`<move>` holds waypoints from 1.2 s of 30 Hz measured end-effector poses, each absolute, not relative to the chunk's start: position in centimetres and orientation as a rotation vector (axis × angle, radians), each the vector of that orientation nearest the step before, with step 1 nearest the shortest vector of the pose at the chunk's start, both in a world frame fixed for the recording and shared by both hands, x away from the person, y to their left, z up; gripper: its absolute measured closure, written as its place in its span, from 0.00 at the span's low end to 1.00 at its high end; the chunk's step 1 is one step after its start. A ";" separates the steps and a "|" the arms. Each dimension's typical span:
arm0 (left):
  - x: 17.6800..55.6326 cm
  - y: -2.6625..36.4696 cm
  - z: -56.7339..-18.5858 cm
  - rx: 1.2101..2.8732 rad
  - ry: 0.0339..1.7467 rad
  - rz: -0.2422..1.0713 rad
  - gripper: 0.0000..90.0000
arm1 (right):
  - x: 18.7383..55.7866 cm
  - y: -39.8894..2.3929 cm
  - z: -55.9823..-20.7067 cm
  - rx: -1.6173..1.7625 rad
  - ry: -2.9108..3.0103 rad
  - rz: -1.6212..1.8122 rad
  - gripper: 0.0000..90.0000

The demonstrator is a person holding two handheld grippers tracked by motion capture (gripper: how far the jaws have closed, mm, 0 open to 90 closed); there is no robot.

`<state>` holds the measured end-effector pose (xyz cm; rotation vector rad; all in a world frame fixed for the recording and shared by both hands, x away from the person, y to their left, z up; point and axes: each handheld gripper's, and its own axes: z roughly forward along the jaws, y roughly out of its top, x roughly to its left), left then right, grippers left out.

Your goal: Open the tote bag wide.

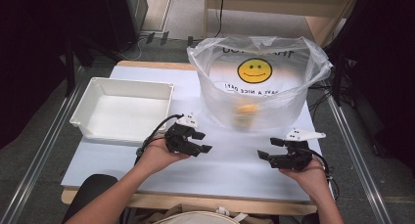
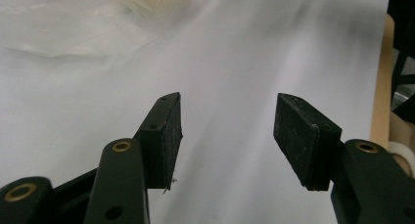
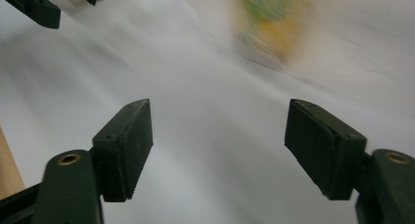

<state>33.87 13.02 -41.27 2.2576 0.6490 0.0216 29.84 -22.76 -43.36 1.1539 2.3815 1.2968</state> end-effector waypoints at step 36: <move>34.5 13.8 -41.3 2.257 0.690 0.003 0.46 | 30.5 -24.3 -43.3 1.167 2.401 1.348 0.49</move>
